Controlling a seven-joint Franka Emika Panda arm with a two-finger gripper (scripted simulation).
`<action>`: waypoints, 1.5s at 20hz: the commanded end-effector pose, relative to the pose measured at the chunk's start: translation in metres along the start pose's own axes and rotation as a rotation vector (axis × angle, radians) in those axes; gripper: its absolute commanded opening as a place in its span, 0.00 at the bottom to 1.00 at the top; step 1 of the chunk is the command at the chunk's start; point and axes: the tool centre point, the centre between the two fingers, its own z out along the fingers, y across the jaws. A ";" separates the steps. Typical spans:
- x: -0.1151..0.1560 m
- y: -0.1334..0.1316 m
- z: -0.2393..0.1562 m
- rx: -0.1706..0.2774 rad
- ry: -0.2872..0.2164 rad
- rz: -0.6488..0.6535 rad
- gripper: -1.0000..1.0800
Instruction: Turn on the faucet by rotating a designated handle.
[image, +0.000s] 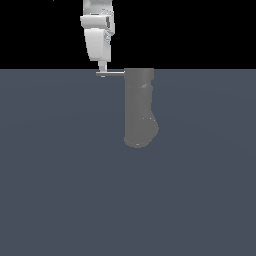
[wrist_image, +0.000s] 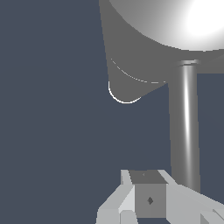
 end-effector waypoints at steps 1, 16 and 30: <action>0.001 0.009 0.000 -0.007 0.001 0.001 0.00; 0.003 0.046 0.000 -0.006 0.001 0.001 0.00; 0.005 0.072 0.000 0.001 0.002 -0.006 0.00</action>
